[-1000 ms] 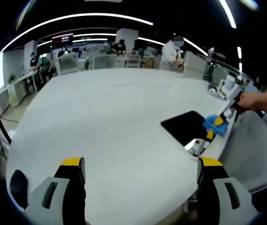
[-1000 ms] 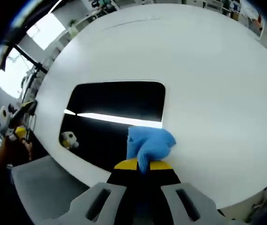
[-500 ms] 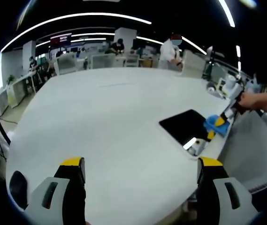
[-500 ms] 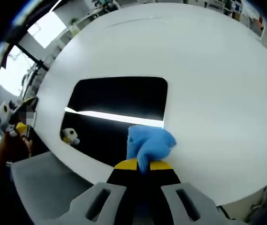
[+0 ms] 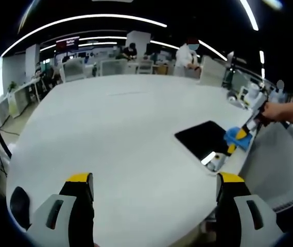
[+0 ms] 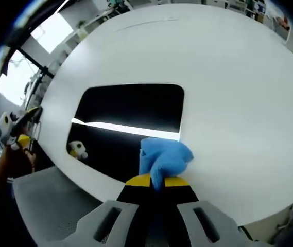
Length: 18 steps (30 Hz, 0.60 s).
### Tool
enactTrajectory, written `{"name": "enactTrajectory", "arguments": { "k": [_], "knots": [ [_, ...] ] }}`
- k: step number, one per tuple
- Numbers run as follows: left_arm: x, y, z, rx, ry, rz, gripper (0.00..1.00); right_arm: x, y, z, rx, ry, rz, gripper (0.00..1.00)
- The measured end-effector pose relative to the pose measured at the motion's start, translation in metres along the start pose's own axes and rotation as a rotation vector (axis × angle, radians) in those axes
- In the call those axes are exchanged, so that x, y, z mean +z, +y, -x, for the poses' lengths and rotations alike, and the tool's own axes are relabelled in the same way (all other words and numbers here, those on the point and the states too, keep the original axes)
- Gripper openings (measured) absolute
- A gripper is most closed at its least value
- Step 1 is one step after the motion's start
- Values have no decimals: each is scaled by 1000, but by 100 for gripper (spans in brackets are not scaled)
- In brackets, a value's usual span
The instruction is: Wipe the mirror surface with the cleaning cloth until all visible marks leave the cleaned area.
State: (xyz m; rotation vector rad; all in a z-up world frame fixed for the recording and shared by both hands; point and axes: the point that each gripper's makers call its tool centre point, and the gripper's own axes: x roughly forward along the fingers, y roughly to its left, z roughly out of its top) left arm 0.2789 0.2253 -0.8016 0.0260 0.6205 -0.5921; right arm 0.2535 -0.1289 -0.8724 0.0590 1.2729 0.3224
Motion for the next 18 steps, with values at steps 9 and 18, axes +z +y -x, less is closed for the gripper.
{"name": "enactTrajectory", "arguments": {
  "k": [9, 18],
  "knots": [
    [-2, 2, 5, 8, 4, 1, 99, 0, 0, -1, -19, -40, -7, 1],
    [-1, 3, 4, 5, 5, -3, 99, 0, 0, -1, -25, -17, -11, 1]
  ]
}}
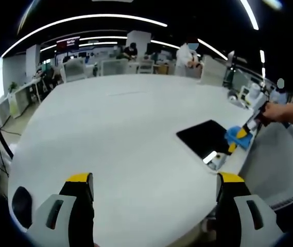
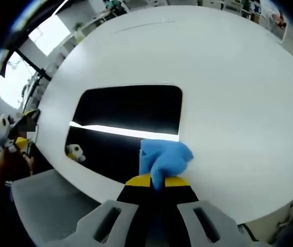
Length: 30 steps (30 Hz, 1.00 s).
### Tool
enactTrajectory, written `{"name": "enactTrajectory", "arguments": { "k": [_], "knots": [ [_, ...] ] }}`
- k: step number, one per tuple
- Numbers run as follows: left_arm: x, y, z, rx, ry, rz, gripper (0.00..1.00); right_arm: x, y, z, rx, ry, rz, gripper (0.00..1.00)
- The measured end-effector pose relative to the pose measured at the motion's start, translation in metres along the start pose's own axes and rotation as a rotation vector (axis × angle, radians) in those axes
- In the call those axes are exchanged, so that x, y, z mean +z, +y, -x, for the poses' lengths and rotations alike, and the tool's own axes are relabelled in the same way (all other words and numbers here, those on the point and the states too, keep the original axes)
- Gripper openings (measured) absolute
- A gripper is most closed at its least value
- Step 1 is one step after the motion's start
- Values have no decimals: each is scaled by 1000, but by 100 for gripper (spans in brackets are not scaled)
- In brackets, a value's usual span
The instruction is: Wipe the mirror surface with the cleaning cloth until all visible marks leave the cleaned area.
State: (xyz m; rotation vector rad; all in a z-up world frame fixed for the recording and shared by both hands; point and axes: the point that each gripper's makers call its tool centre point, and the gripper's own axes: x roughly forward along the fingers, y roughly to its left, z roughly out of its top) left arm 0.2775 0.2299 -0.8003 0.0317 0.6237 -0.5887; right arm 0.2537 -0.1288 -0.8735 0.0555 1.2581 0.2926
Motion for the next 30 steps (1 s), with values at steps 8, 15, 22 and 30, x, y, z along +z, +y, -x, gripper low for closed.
{"name": "enactTrajectory", "arguments": {
  "k": [8, 15, 22, 30],
  "knots": [
    [3, -2, -2, -6, 1, -8, 99, 0, 4, -1, 3, 8, 21, 1],
    [-1, -3, -3, -9, 6, -4, 99, 2, 16, -3, 29, 13, 16, 1],
    [-3, -3, -4, -9, 7, 0, 99, 5, 37, -8, 57, 19, 39, 1],
    [-4, -3, -4, -7, 9, 4, 99, 8, 55, -13, 90, 39, 61, 1]
  ]
}}
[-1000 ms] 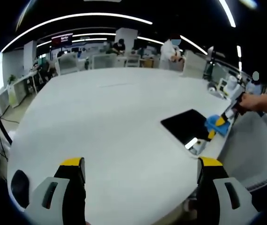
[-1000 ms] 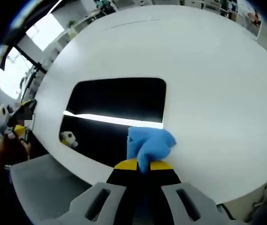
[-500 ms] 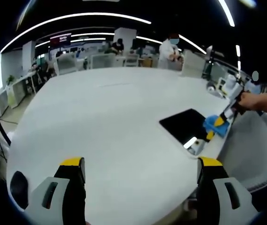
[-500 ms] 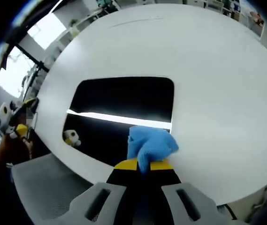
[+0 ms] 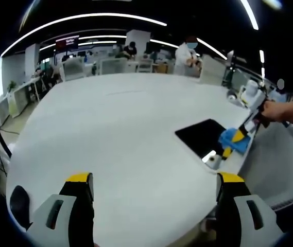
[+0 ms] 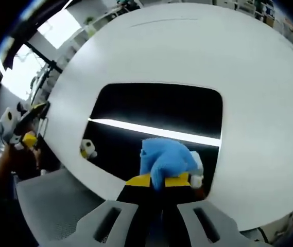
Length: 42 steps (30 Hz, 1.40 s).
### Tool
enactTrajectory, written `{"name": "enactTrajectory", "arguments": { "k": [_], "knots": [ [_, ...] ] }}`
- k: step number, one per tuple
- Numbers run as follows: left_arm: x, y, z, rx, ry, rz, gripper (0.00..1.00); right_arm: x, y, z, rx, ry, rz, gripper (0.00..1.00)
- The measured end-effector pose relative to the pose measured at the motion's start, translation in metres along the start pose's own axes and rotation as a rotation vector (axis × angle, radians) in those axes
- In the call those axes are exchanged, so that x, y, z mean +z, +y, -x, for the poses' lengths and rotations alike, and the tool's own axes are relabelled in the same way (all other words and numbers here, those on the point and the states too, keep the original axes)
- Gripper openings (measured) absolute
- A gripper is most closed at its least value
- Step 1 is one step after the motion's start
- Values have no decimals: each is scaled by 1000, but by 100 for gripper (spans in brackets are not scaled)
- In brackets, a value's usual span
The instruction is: Wipe the mirror surface with the cleaning cloth until all visible marks leave the cleaned area.
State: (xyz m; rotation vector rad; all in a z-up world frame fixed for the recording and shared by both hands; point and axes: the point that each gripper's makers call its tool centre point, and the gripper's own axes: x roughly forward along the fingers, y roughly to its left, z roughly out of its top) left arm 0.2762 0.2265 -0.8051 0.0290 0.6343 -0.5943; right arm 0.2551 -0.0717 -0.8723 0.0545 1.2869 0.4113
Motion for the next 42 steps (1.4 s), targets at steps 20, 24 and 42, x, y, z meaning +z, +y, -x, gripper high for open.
{"name": "enactTrajectory", "arguments": {
  "k": [20, 24, 42],
  "knots": [
    [-2, 1, 2, 7, -1, 10, 99, 5, 34, -11, 18, 37, 86, 1],
    [-3, -1, 0, 3, -1, 10, 99, 5, 33, -11, 7, 27, 92, 1],
    [-5, 4, 7, 15, -1, 11, 99, 11, 85, -26, 86, 32, 184, 1]
  ]
}}
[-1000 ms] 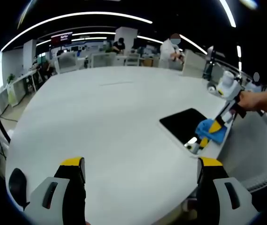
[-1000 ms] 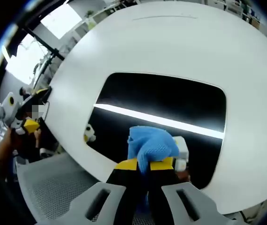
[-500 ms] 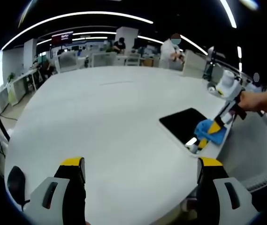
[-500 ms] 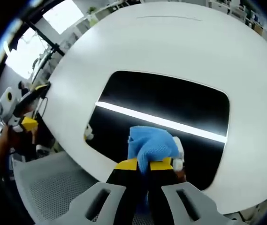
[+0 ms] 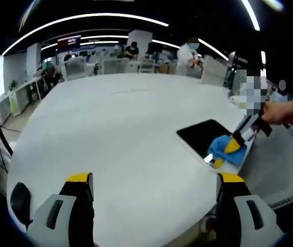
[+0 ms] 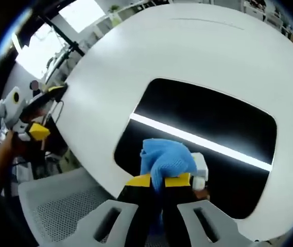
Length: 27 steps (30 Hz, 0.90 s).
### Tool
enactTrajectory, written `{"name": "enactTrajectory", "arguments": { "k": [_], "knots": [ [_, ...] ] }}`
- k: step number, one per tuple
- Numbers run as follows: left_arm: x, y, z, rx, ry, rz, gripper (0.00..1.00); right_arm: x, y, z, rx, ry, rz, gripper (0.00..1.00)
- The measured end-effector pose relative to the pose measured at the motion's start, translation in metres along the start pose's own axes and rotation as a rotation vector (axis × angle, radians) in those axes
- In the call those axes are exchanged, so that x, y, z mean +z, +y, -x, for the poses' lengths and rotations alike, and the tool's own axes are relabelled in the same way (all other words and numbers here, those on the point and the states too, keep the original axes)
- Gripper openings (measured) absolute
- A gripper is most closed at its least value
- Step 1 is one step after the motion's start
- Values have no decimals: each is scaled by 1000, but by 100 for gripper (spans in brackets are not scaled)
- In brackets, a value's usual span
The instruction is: Wipe the mirror surface with the cleaning cloth until all visible marks leave the cleaned area.
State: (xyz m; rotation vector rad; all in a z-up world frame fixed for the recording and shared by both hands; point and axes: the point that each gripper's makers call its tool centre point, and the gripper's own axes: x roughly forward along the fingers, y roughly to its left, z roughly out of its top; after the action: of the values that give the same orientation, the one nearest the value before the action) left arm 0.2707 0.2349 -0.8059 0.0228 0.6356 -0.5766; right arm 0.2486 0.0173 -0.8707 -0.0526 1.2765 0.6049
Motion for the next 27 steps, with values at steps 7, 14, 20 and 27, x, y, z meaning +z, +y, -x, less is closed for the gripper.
{"name": "enactTrajectory", "arguments": {
  "k": [7, 14, 20, 27],
  "knots": [
    [-6, 1, 3, 6, 5, 7, 99, 6, 16, -7, 22, 16, 46, 1],
    [-6, 4, 6, 15, 5, 13, 99, 10, 27, -12, 32, 25, 78, 1],
    [-7, 6, 6, 16, 8, 13, 99, 11, 29, -14, -2, 45, 143, 1],
    [-5, 5, 3, 11, 6, 11, 99, 10, 27, -13, 4, 44, 149, 1]
  ]
}}
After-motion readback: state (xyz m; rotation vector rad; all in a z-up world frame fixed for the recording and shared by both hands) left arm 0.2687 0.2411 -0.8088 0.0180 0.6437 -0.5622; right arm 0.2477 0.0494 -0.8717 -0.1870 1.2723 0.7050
